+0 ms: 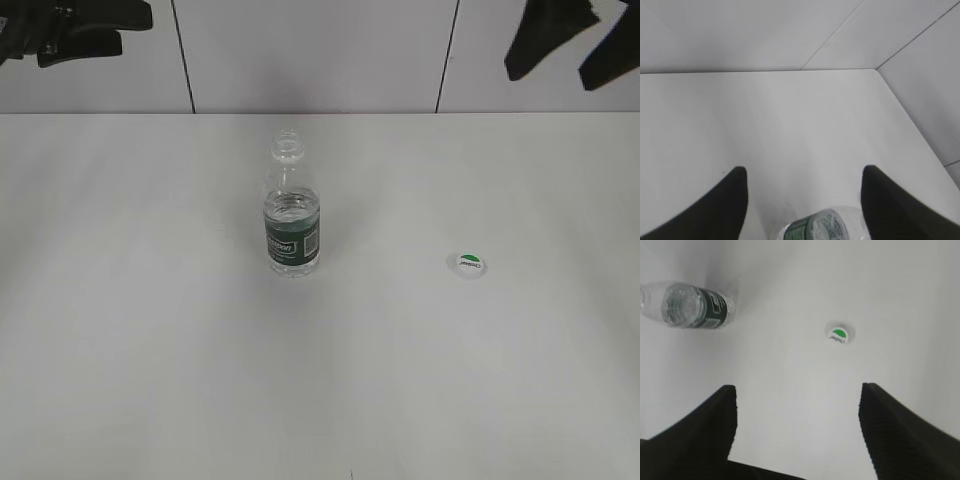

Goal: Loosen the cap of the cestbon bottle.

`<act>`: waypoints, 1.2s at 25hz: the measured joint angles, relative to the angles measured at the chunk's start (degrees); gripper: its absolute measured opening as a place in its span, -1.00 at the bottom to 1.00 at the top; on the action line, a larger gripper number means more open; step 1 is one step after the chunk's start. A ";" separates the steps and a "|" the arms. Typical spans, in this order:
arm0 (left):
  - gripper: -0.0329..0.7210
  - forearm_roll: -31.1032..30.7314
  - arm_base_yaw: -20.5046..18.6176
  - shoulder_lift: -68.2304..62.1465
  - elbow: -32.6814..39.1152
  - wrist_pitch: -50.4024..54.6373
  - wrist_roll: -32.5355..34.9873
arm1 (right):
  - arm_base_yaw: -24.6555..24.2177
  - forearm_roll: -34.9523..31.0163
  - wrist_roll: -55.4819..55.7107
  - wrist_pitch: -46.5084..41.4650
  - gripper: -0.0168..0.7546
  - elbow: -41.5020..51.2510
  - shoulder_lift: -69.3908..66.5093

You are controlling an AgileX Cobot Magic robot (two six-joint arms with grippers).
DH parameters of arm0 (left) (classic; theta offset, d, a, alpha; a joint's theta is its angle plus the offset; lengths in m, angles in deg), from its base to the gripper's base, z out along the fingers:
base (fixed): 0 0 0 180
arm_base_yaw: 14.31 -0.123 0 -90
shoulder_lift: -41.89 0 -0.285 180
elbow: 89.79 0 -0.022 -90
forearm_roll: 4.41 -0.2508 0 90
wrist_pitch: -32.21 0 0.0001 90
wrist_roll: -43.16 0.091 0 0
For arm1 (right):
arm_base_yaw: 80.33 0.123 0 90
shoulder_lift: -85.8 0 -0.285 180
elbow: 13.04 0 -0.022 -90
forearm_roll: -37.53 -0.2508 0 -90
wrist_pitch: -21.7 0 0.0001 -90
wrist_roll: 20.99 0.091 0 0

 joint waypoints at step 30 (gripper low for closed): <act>0.28 -0.10 -1.04 7.41 0.00 -5.03 0.26 | 0.00 17.19 -0.05 4.09 0.33 55.55 83.70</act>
